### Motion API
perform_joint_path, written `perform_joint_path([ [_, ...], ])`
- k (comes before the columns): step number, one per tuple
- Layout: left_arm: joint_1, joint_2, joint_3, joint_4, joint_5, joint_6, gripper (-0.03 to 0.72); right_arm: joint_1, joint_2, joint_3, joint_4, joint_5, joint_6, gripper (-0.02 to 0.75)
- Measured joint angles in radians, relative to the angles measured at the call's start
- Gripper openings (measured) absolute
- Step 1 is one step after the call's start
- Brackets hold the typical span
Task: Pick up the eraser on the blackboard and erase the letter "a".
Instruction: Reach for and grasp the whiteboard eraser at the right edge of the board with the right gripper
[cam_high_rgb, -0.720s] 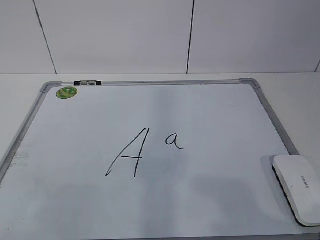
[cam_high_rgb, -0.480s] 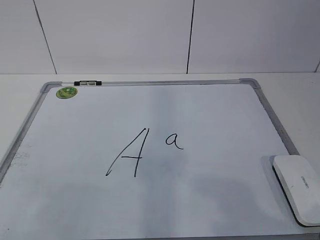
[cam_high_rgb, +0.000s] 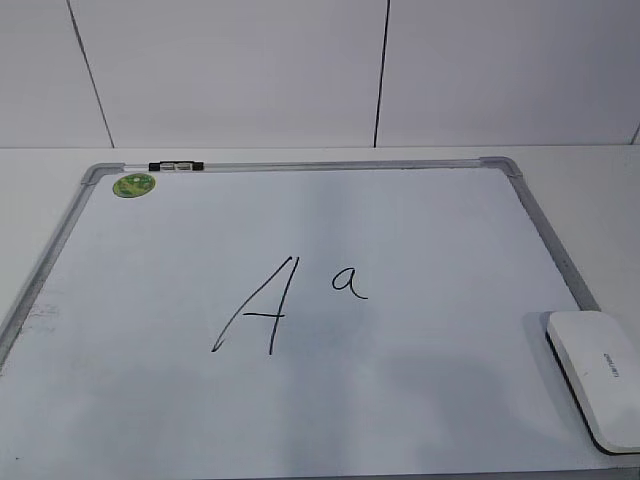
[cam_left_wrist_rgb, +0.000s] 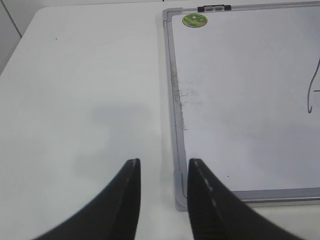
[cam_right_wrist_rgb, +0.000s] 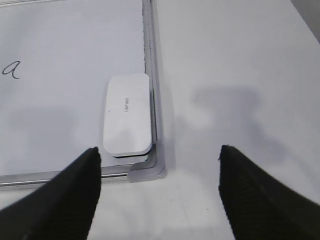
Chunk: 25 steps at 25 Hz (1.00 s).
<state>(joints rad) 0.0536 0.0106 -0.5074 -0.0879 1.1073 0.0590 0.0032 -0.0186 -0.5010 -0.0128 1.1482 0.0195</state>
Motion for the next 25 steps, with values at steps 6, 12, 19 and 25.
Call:
perform_joint_path([
  [6, 0.0, 0.0, 0.0, 0.0, 0.0, 0.0, 0.245, 0.0, 0.018, 0.0, 0.113, -0.033, -0.025, 0.556],
  [12, 0.0, 0.0, 0.0, 0.0, 0.0, 0.0, 0.244, 0.0, 0.145, -0.002, 0.147, -0.106, -0.055, 0.556],
  [19, 0.0, 0.0, 0.0, 0.0, 0.0, 0.0, 0.244, 0.0, 0.303, -0.002, 0.216, -0.16, -0.177, 0.556],
  [25, 0.0, 0.0, 0.0, 0.0, 0.0, 0.0, 0.244, 0.0, 0.349, -0.03, 0.225, -0.164, -0.217, 0.556],
])
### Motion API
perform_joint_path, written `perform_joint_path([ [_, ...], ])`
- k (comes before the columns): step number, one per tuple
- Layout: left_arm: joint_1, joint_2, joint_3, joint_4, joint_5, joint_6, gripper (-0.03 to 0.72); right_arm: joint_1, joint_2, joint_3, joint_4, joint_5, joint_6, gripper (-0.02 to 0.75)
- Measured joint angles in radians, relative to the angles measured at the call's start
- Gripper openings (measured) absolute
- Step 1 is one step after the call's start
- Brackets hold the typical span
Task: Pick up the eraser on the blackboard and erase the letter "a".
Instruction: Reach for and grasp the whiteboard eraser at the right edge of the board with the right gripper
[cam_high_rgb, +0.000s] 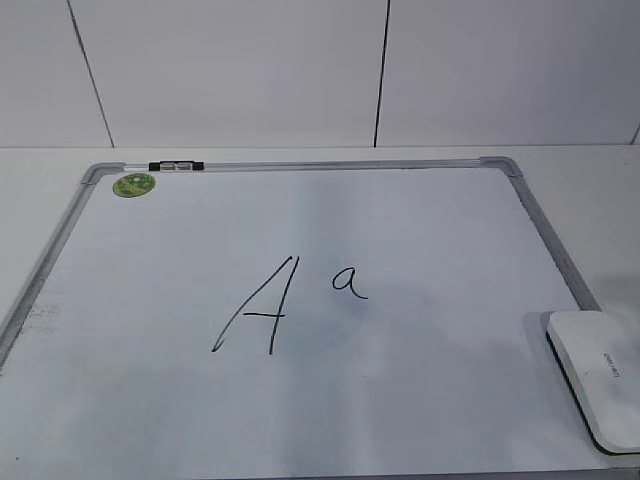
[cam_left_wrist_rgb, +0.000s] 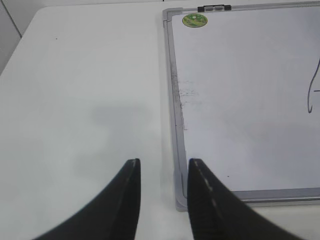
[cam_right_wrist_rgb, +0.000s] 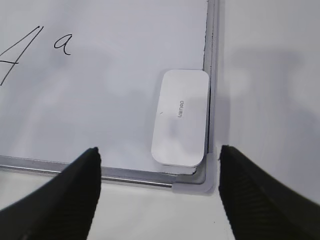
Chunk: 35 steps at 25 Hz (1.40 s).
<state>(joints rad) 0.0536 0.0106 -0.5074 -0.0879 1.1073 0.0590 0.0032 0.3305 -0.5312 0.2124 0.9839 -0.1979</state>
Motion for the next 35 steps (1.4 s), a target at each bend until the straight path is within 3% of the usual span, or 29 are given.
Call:
perform_joint_path([
  [15, 0.0, 0.0, 0.0, 0.0, 0.0, 0.0, 0.245, 0.023, 0.07, -0.073, -0.014, -0.01, -0.037, 0.556],
  [26, 0.0, 0.0, 0.0, 0.0, 0.0, 0.0, 0.245, 0.124, 0.391, -0.193, -0.02, -0.006, -0.028, 0.556],
  [35, 0.0, 0.0, 0.0, 0.0, 0.0, 0.0, 0.244, 0.172, 0.637, -0.248, -0.021, 0.02, 0.09, 0.556],
])
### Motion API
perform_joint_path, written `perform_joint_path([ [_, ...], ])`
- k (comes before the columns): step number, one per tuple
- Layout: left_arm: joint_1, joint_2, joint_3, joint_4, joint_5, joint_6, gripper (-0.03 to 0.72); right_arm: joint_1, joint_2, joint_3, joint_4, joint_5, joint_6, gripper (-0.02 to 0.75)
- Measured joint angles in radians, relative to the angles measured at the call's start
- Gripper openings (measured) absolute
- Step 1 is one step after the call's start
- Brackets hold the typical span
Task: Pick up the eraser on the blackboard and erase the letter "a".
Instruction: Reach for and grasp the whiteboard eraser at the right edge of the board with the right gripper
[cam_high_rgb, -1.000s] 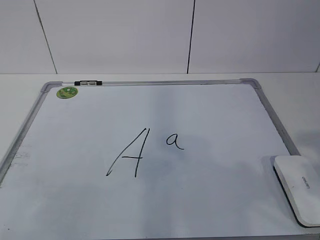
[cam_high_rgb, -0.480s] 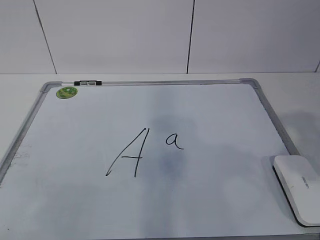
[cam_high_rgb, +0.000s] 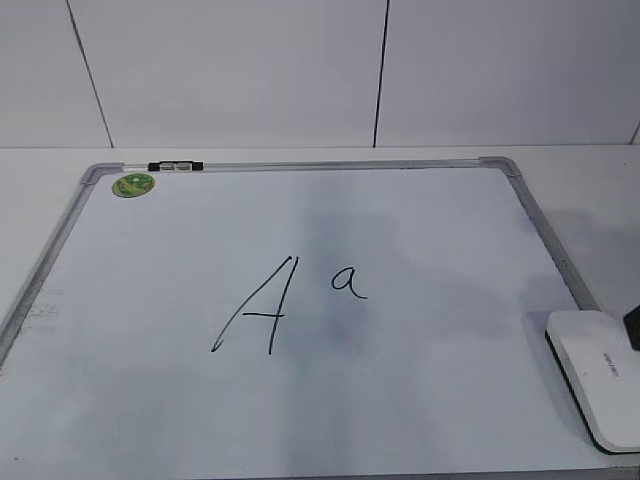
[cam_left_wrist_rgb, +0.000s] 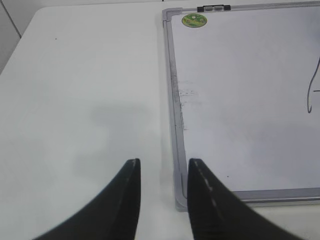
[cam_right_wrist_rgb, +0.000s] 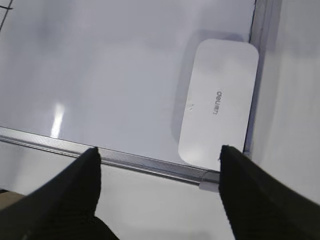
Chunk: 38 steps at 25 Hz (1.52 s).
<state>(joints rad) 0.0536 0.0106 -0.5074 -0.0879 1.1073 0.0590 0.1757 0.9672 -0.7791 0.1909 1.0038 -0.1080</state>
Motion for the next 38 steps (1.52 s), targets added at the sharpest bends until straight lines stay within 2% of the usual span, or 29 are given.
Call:
perform_joint_path([
  [19, 0.0, 0.0, 0.0, 0.0, 0.0, 0.0, 0.244, 0.004, 0.287, -0.002, -0.095, -0.027, 0.166, 0.557],
  [21, 0.0, 0.0, 0.0, 0.0, 0.0, 0.0, 0.244, 0.004, 0.289, -0.004, -0.104, -0.027, 0.17, 0.585],
  [23, 0.0, 0.0, 0.0, 0.0, 0.0, 0.0, 0.244, 0.004, 0.289, -0.006, -0.116, -0.029, 0.17, 0.646],
  [25, 0.0, 0.0, 0.0, 0.0, 0.0, 0.0, 0.245, 0.004, 0.289, -0.008, -0.128, -0.029, 0.17, 0.665],
  [38, 0.0, 0.0, 0.0, 0.0, 0.0, 0.0, 0.244, 0.004, 0.442, -0.011, -0.157, -0.075, 0.19, 0.679],
])
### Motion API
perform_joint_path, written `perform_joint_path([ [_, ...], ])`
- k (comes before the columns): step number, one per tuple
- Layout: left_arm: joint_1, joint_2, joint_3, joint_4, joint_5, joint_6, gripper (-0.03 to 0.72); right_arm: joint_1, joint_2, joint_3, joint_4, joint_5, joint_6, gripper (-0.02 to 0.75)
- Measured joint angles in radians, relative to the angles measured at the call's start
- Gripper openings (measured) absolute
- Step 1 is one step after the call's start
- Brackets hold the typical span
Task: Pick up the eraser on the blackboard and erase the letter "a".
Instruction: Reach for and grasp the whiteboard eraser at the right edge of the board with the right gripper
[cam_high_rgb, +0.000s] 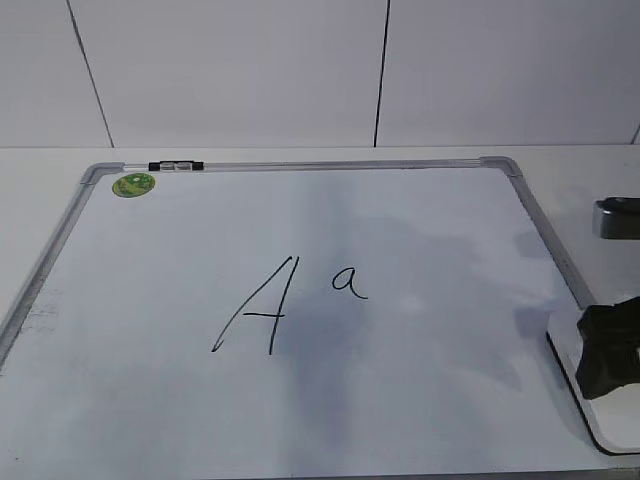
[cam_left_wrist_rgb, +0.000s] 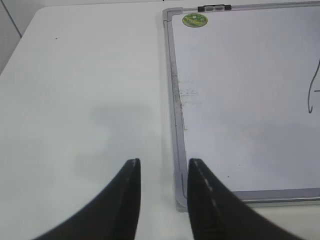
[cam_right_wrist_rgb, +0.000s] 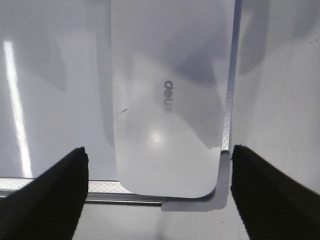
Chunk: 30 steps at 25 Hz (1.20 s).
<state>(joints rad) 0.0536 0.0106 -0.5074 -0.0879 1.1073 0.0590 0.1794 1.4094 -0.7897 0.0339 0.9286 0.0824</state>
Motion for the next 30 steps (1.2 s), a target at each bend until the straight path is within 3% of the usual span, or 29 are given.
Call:
perform_joint_path([
  [11, 0.0, 0.0, 0.0, 0.0, 0.0, 0.0, 0.244, 0.0, 0.103, -0.086, -0.034, 0.002, 0.068, 0.679],
  [30, 0.0, 0.0, 0.0, 0.0, 0.0, 0.0, 0.245, 0.0, 0.16, -0.087, -0.061, -0.012, 0.095, 0.678],
])
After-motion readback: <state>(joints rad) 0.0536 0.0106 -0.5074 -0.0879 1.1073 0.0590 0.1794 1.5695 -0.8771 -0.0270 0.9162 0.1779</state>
